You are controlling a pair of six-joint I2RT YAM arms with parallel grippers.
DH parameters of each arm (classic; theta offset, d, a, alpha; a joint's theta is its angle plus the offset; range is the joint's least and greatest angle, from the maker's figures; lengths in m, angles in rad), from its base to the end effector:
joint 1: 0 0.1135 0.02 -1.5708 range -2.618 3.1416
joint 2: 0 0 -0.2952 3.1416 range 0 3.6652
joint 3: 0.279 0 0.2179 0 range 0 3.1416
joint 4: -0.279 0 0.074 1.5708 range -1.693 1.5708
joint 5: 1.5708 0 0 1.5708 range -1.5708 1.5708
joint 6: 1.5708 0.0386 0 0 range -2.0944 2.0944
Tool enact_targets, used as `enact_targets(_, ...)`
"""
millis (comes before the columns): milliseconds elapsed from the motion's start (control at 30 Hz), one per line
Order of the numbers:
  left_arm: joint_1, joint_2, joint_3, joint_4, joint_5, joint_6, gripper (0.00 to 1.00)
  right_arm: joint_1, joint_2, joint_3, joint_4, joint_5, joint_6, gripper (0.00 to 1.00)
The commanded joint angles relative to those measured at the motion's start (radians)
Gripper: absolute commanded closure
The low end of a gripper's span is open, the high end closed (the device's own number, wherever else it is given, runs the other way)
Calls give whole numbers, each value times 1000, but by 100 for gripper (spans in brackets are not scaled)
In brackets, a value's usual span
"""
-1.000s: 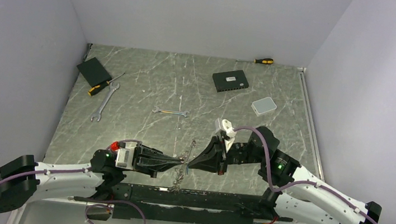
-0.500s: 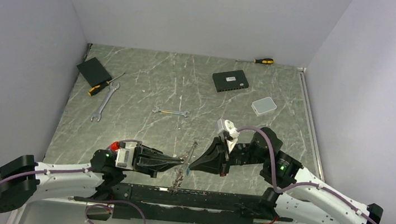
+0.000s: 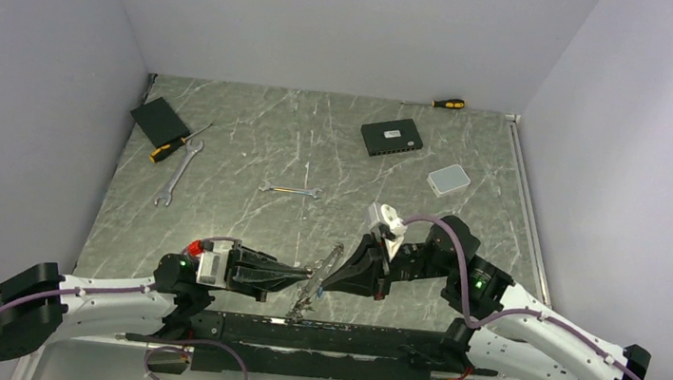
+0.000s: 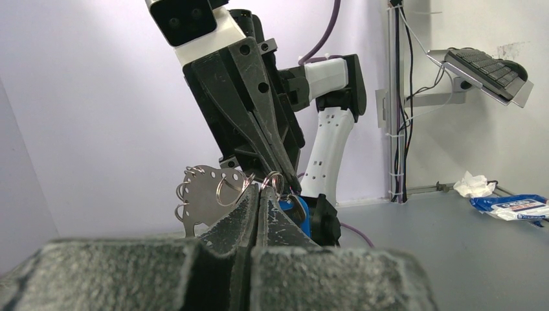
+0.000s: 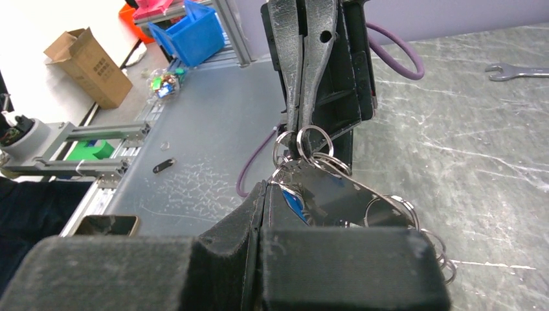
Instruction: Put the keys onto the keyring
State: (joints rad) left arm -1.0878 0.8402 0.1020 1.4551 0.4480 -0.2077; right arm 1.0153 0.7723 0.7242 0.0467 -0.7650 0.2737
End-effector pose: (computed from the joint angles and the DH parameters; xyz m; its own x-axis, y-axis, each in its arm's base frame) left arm 0.0318 -0.0966 0.3083 0.1027 -0.5961 -0.7963 0.9924 0.0066 0.1231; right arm 0.0419 0.1182 0.3692 -0.2651 -0.0574 -0.9625 -0.9415 -0.1999 0.2712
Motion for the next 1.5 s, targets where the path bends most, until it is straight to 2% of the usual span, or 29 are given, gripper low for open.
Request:
enact_targets(0, 0, -2, 15, 81, -4, -13, 100, 4, 21, 25, 7, 11, -58, 100)
enact_targets(300, 0, 9, 13, 97, -4, -28, 100, 4, 76, 60, 17, -27, -96, 100)
enact_targets(833, 0, -30, 7, 41, -11, -29, 100, 4, 52, 126, -102, -39, -180, 100)
enact_targets(1100, 0, -26, 8, 33, -14, -25, 100, 5, 48, 113, -51, -102, -127, 100)
enact_targets(1467, 0, -21, 5, 10, -13, -14, 100, 5, 18, 128, -51, -109, -116, 100)
